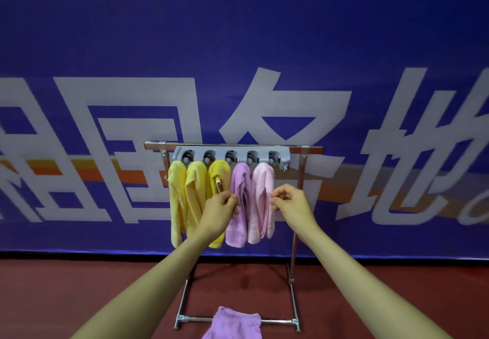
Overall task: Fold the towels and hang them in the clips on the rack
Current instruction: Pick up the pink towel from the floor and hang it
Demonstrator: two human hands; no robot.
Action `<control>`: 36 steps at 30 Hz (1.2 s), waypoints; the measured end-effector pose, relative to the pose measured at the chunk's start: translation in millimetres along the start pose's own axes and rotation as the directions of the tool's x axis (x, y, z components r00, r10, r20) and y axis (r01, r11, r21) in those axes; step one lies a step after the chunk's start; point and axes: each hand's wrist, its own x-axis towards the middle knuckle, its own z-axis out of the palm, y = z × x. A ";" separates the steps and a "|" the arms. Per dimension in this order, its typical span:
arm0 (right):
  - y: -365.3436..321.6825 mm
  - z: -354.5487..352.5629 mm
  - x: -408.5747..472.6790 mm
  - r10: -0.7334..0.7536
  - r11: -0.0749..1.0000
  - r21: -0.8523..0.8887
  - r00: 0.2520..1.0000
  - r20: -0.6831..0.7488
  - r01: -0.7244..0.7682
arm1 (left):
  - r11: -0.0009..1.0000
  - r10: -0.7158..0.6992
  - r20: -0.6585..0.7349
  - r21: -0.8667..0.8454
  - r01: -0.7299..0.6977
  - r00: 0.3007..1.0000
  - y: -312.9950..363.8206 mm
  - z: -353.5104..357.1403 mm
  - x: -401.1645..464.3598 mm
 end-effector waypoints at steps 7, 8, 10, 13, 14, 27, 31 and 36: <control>5.7 -18.1 -31.5 0.048 0.999 -0.023 0.997 0.053 -0.046 | 0.999 -0.024 0.004 0.045 0.023 1.000 -0.2 19.5 -31.3; 6.2 -17.7 -33.0 0.054 0.998 -0.030 0.997 0.061 -0.053 | 0.998 -0.029 0.009 0.054 0.028 1.000 -0.8 20.2 -33.2; 6.6 -14.3 -34.2 0.063 0.998 -0.028 0.995 0.079 -0.061 | 0.997 -0.046 0.026 0.064 0.045 0.999 -2.8 19.7 -35.5; 6.2 -3.3 -32.2 0.057 0.998 0.012 0.994 0.093 -0.058 | 0.997 -0.059 0.060 0.062 0.055 0.996 -13.0 15.6 -35.5; 6.4 1.5 -30.8 0.055 0.998 0.030 0.994 0.090 -0.057 | 0.996 -0.068 0.069 0.062 0.064 0.995 -18.3 14.0 -35.1; 225.3 132.6 -40.2 0.154 0.988 -0.035 0.988 0.031 -0.153 | 0.941 -0.323 -0.006 -0.106 0.321 0.946 -279.7 45.7 -63.2; 346.5 171.9 -59.5 0.165 0.979 -0.122 0.986 0.024 -0.161 | 0.936 -0.352 -0.020 -0.025 0.352 0.936 -408.7 86.9 -75.2; 499.2 214.6 -83.3 0.143 0.949 -0.283 0.990 0.005 -0.136 | 0.925 -0.370 -0.049 0.069 0.373 0.928 -559.0 149.4 -98.2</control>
